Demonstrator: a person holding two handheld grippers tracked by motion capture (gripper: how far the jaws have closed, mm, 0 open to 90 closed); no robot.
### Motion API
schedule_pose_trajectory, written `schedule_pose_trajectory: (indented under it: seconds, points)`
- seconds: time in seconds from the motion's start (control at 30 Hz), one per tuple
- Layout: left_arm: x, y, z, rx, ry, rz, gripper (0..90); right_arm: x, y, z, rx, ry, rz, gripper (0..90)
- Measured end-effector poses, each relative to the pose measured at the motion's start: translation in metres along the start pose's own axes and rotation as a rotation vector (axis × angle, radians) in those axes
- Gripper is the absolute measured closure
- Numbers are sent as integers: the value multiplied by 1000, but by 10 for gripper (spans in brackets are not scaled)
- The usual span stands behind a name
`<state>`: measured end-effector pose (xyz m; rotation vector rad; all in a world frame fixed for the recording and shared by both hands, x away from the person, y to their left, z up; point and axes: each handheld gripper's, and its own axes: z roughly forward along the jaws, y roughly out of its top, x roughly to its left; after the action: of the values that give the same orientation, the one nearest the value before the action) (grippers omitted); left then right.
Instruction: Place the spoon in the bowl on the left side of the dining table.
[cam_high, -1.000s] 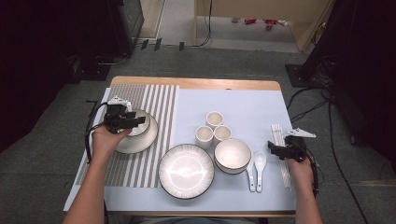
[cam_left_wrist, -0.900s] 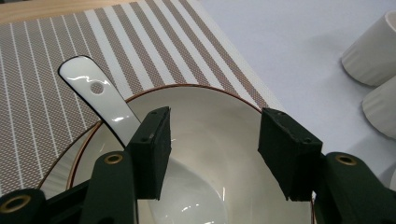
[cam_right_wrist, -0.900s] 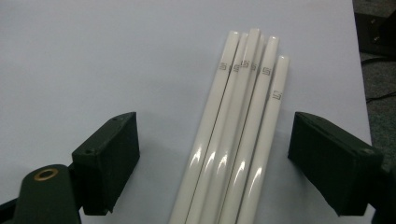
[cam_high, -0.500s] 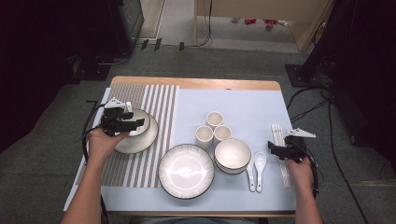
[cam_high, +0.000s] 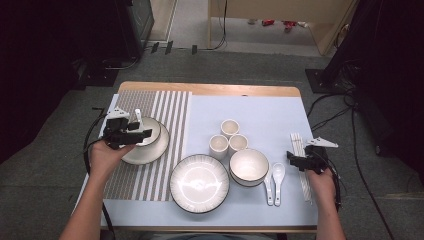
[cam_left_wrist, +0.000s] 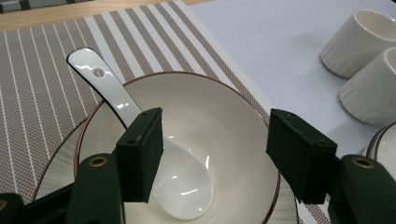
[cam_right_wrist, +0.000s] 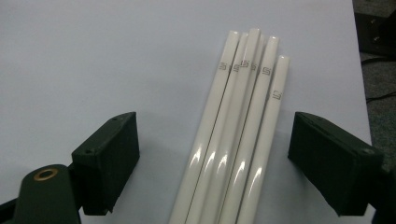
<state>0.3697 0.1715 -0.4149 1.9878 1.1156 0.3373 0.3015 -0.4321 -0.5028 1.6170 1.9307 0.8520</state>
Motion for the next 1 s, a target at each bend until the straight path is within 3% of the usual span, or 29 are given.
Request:
schedule_pose_trajectory:
  seconds: [0.13,0.3,0.43,0.8,0.9,1.0]
  points:
    - [-2,-3,-1,15,2,8,356,0,0,0,0,0,1,160]
    - [-5,-5,-5,-12,-19,-2,356,0,0,0,0,0,0,160]
    - [-9,-7,-7,-2,-25,6,342,0,0,0,0,0,0,159]
    - [-9,-14,-15,5,-63,-14,292,0,0,0,0,-1,1,159]
    - [-8,-16,-16,-1,-80,-37,289,0,0,0,0,-1,1,160]
    - [-10,-17,-16,11,-95,-30,289,0,0,0,-1,-1,1,160]
